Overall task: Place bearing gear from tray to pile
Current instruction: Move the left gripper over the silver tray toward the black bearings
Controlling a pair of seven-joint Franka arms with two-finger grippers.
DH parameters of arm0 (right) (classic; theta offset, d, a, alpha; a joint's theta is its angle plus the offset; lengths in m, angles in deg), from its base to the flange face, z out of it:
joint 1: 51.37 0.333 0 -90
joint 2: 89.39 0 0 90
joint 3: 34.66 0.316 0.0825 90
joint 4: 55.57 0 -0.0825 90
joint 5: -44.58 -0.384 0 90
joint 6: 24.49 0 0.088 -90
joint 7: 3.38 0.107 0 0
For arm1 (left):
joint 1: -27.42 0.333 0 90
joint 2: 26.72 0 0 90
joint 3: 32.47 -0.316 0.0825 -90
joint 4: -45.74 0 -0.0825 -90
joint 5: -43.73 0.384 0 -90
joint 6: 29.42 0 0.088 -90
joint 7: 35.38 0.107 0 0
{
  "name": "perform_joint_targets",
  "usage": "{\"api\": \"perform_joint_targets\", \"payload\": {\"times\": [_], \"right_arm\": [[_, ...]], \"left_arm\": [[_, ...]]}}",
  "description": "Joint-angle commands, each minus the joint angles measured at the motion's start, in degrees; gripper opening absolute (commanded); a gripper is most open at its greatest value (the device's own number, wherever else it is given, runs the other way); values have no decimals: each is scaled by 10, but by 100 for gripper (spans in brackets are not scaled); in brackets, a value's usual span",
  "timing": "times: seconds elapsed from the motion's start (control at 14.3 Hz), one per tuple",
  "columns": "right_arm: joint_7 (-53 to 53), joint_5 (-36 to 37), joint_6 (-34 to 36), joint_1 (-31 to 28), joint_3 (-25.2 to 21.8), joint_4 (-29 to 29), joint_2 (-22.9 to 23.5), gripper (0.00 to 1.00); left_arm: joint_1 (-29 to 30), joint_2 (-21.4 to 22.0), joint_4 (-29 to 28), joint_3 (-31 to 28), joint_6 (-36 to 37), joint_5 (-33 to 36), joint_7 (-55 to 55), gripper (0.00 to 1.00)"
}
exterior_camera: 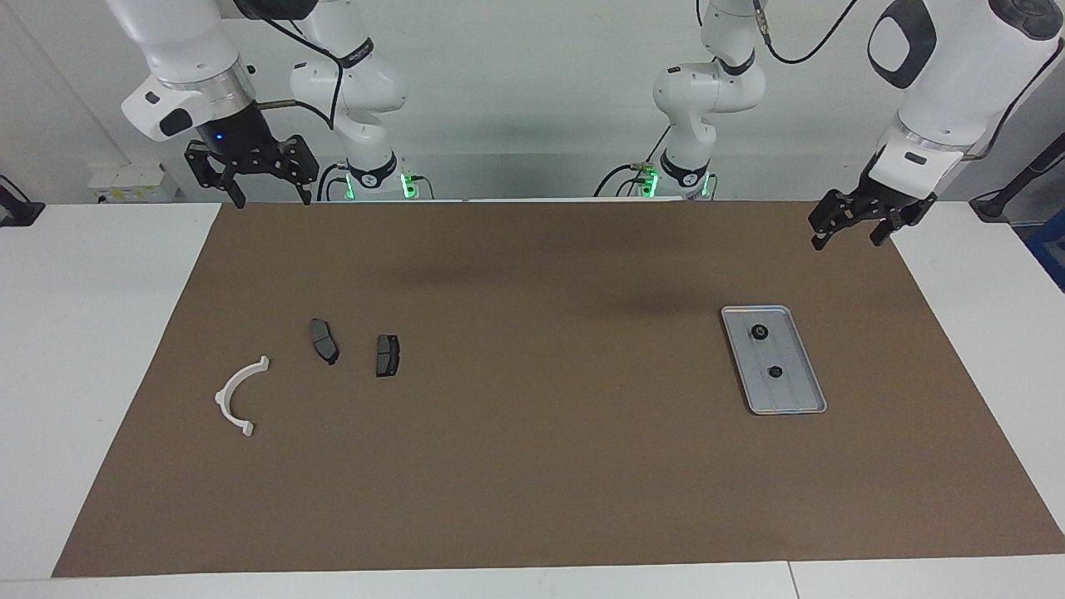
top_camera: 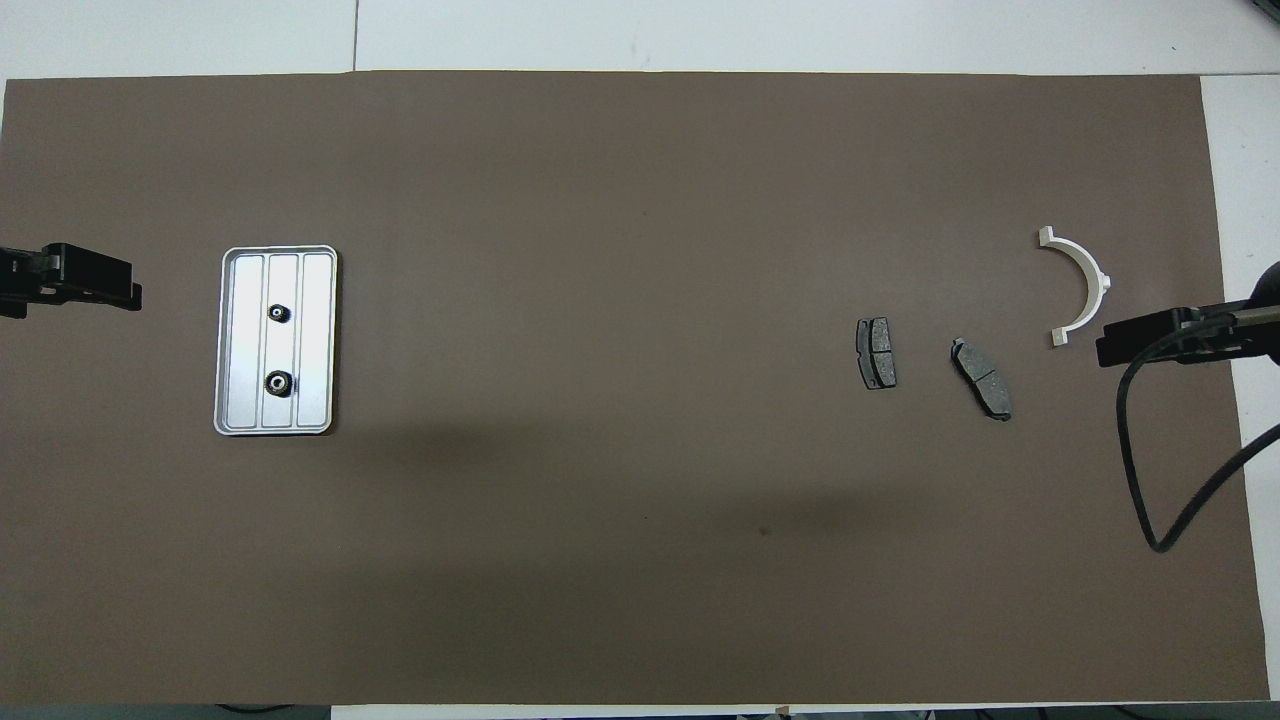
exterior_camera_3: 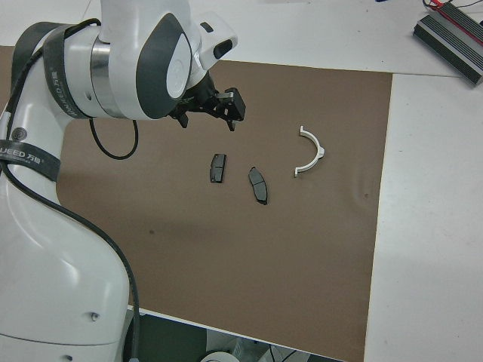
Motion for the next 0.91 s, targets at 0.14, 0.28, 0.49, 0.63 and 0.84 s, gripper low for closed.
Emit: {"api": "perform_joint_targets", "payload": {"times": [0.14,0.28,0.49,0.63,0.84], "right_arm": [[-12,-4,-7,-11,6,-4,-3,100],[-11,-5,-7,-11,6,-4,-3,100],[-11,-4,-7,-11,6,-4,-3,100],[-11,-4,-7,-11,6,-4,-3,100],[-11,-4,-7,-11,6,-4,-3,100]], "left_arm": [[4,4,0,6,-4,7,0,100],[4,7,-4,6,-5,7,1,100],[4,1,2,5,-5,7,-3,100],[4,5,-5,7,2,7,-9,100],[18,23,-56,5,-65,7,-2,100]]}}
